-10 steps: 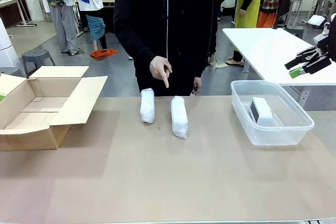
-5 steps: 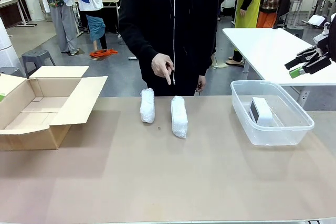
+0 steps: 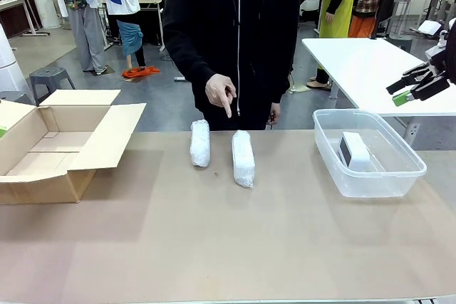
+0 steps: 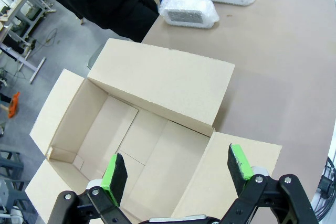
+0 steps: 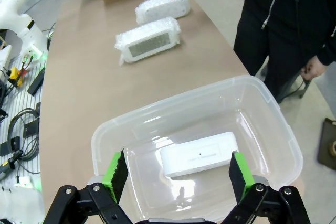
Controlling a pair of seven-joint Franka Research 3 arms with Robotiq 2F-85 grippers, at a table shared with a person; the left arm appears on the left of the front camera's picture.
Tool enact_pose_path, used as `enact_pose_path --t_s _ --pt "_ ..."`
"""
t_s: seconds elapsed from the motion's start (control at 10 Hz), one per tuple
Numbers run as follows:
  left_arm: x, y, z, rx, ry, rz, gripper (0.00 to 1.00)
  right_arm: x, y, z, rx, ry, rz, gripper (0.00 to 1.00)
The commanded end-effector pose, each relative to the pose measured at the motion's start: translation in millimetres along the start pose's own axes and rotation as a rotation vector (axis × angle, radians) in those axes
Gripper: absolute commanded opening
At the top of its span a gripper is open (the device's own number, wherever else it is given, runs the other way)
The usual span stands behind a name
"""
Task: Separate and place wrapped and unwrapped clocks.
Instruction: Pick up the Digital clock indicated by the person.
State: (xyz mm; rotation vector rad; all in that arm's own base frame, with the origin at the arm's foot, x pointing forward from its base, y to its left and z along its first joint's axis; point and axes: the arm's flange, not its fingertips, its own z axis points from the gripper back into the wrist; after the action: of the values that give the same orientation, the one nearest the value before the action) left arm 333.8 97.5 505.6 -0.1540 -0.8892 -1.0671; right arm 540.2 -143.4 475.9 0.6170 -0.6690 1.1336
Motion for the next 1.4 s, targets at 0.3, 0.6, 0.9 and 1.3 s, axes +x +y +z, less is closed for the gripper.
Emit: enact_pose_path --t_s 0.3,0.6,0.9,1.3 --pt "-2.9 1.9 -1.2 -0.009 -0.02 -0.014 1.0 1.5 1.2 -1.6 -0.012 0.006 -0.005 1.0" --pt "-2.9 1.9 -1.2 -0.009 -0.02 -0.014 1.0 1.5 1.2 -1.6 -0.012 0.006 -0.005 1.0" --pt "19.5 3.6 4.2 0.024 0.162 0.121 1.0 1.5 1.2 -1.6 -0.012 0.006 -0.005 1.0" --pt "39.9 16.7 -2.6 -0.009 0.33 0.249 1.0 1.5 1.2 -1.6 -0.012 0.006 -0.005 1.0"
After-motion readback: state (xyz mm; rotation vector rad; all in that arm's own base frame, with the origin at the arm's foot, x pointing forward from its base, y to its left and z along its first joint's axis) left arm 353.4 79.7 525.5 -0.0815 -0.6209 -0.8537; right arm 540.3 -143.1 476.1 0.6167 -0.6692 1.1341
